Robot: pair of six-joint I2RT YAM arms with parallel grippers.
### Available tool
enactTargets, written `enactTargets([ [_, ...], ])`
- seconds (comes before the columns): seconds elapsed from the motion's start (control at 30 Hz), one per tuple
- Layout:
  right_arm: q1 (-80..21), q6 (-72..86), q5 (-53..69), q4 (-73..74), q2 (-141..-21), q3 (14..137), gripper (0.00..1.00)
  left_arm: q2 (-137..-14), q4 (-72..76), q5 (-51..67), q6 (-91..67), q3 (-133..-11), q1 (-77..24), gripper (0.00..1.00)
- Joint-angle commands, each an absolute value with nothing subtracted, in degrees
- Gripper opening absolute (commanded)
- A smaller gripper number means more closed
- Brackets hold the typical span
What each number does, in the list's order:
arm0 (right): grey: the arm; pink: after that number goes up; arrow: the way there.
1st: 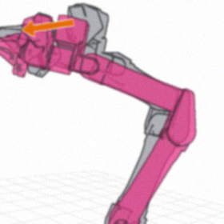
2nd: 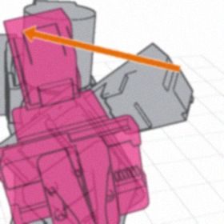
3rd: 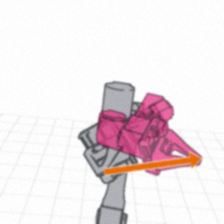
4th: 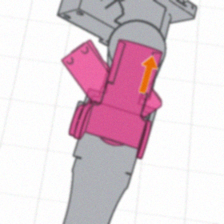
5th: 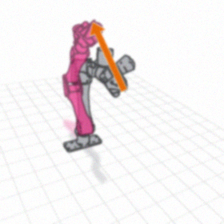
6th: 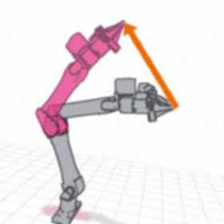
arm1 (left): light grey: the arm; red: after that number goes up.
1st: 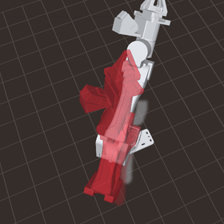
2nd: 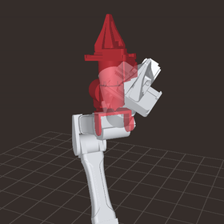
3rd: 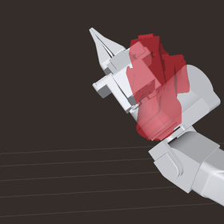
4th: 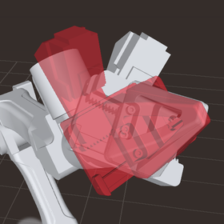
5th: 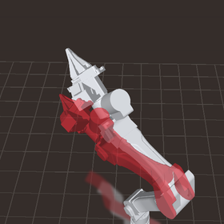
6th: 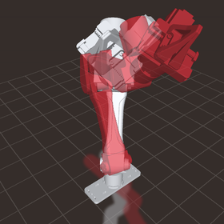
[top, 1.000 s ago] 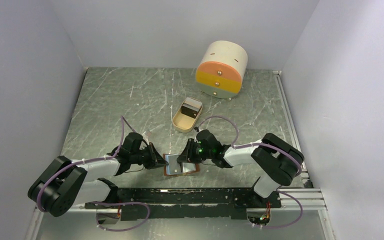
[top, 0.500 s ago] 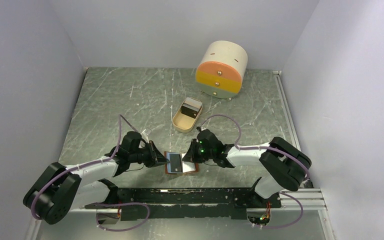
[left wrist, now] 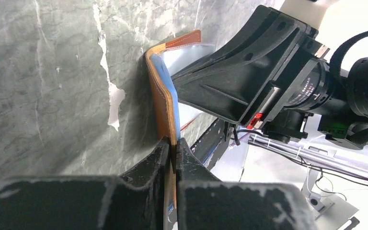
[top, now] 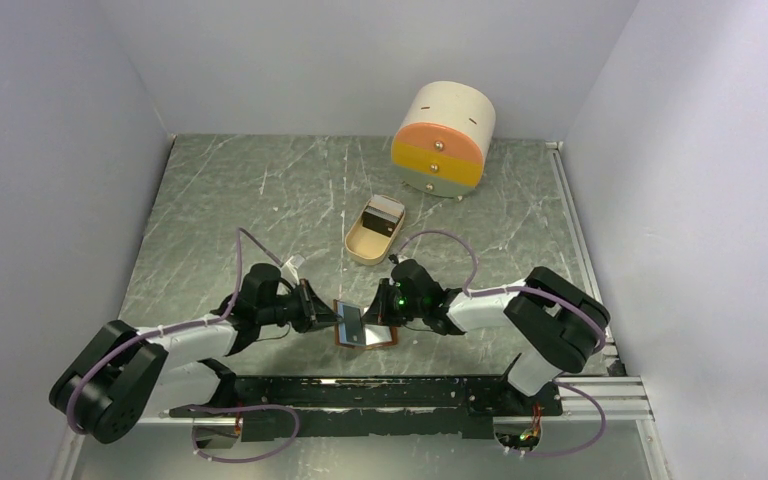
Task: Put the credit cards into the card holder
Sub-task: Insert the credit card into the card holder.
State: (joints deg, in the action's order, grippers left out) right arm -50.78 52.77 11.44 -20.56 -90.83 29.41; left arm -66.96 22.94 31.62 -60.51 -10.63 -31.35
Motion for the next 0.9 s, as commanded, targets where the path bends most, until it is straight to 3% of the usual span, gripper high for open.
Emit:
enactTargets([
  [0.0, -51.0, 52.8, 12.1, -22.2, -92.5, 28.1, 0.09, -68.1, 28.9, 33.7, -60.4, -10.5, -31.8, 0.09],
  [0.1, -51.0, 53.2, 12.2, -23.1, -92.3, 27.1, 0.09, -68.9, 30.1, 33.8, -59.9, -10.2, -31.9, 0.09],
  [0.2, -51.0, 53.4, 12.2, -23.6, -92.0, 26.5, 0.09, -69.4, 35.7, 35.1, -61.0, -9.0, -31.9, 0.2],
  [0.3, -50.9, 53.4, 12.1, -23.6, -91.7, 26.2, 0.09, -70.1, 38.1, 35.6, -61.4, -8.6, -32.0, 0.22],
  [0.5, -50.9, 53.5, 12.2, -24.0, -91.8, 26.0, 0.09, -72.2, 38.8, 35.4, -61.1, -8.7, -32.2, 0.09],
  [0.87, -50.9, 53.4, 12.3, -24.2, -92.3, 25.9, 0.09, -75.8, 27.4, 30.8, -57.2, -12.8, -33.6, 0.12],
])
